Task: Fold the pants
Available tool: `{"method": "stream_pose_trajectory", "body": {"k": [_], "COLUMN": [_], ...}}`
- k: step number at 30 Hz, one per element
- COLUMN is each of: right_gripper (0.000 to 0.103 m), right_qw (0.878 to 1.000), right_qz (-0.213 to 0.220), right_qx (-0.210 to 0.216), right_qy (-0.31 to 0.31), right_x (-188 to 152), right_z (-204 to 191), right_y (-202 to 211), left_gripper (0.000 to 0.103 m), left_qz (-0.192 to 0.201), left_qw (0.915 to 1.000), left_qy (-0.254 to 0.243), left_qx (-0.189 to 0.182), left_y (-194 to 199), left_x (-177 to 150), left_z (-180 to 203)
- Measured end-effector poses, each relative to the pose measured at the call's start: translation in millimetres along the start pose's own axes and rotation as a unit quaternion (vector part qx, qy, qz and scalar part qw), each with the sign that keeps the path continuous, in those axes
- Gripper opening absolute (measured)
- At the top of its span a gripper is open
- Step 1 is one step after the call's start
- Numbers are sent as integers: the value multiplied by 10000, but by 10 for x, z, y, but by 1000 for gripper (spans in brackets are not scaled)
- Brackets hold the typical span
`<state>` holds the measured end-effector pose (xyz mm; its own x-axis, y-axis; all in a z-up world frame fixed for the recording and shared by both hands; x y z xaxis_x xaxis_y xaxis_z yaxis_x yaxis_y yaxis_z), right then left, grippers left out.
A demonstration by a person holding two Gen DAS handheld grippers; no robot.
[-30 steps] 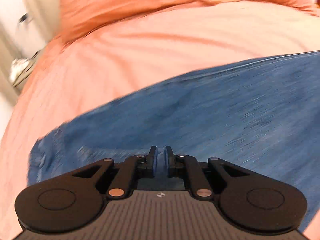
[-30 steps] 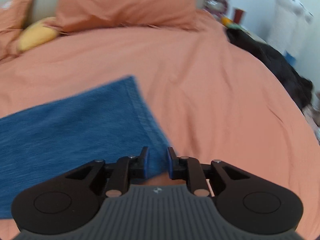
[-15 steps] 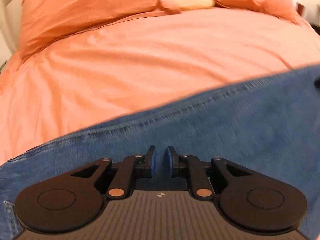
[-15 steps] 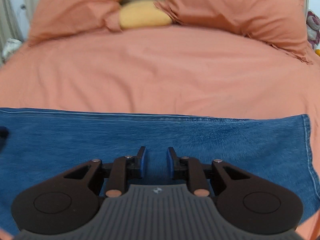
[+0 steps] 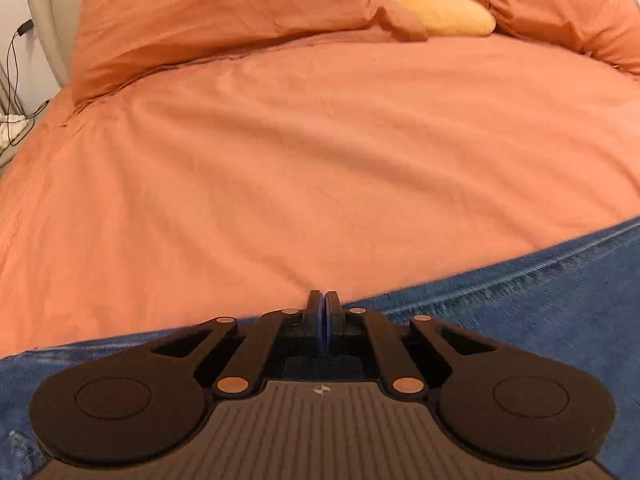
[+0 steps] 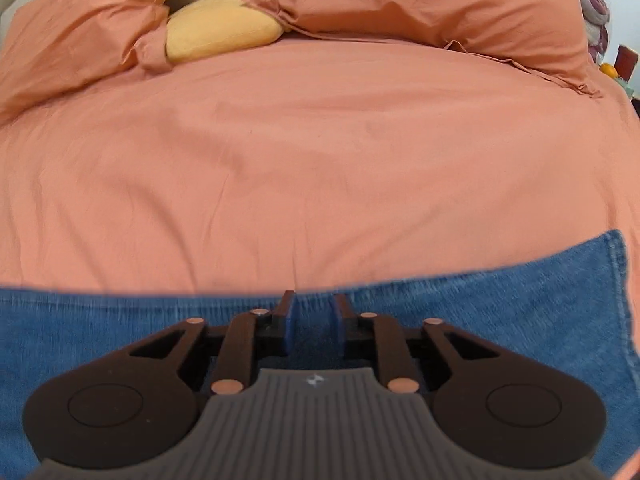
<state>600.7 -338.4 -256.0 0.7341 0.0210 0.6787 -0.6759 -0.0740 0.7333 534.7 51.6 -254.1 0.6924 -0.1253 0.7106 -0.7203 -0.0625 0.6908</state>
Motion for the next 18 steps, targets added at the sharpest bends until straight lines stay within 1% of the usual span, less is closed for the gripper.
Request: {"method": "stream_pose_trajectory", "body": {"k": [2, 4, 5, 6, 8, 10, 12, 14, 15, 17, 18], "right_gripper": [33, 35, 37, 41, 42, 42, 43, 43, 43, 45, 46], "right_qw": [9998, 9993, 9992, 9992, 9996, 9996, 9998, 9997, 9997, 9991, 9989], "right_qz": [71, 118, 164, 178, 77, 26, 89, 212, 235, 272, 285], "right_qx": [124, 281, 281, 262, 84, -146, -173, -87, 65, 307, 365], "right_qy": [121, 192, 233, 238, 262, 221, 102, 101, 22, -84, -61], "right_x": [-121, -299, -393, -480, -680, -842, -930, -987, -1022, -1087, -1129], "right_z": [23, 84, 142, 215, 390, 545, 581, 495, 419, 250, 178], "right_y": [215, 459, 576, 663, 776, 898, 1063, 1259, 1351, 1504, 1568], "left_gripper": [8, 9, 9, 9, 9, 9, 9, 9, 11, 19, 28], "left_qz": [67, 6, -22, -52, -160, -260, -372, -394, -400, -405, -375], "left_qw": [9996, 9987, 9981, 9973, 9955, 9940, 9920, 9905, 9889, 9857, 9851], "left_qy": [-160, -324, -386, -442, -526, -588, -621, -706, -800, -1000, -1063], "left_qx": [-229, -394, -476, -589, -776, -880, -1036, -1110, -1185, -1291, -1299], "left_y": [241, 512, 649, 785, 1045, 1290, 1506, 1742, 1847, 1986, 2048], "left_x": [-73, -199, -270, -345, -516, -683, -865, -1041, -1119, -1227, -1292], "left_z": [23, 25, 26, 33, 53, 71, 111, 159, 201, 293, 353]}}
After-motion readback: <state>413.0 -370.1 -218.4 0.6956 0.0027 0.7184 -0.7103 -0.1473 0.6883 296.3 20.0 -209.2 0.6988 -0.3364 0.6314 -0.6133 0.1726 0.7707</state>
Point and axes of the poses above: each gripper's, at about its wrist camera, not at the fingertips, and y roughly against the way its jaws point, z to its right, x to its top, the point moved 8 cm from there along -y, roughly the way its jaws point, and after that the axes turned 11 degrees about z, right-handed, at the moved point
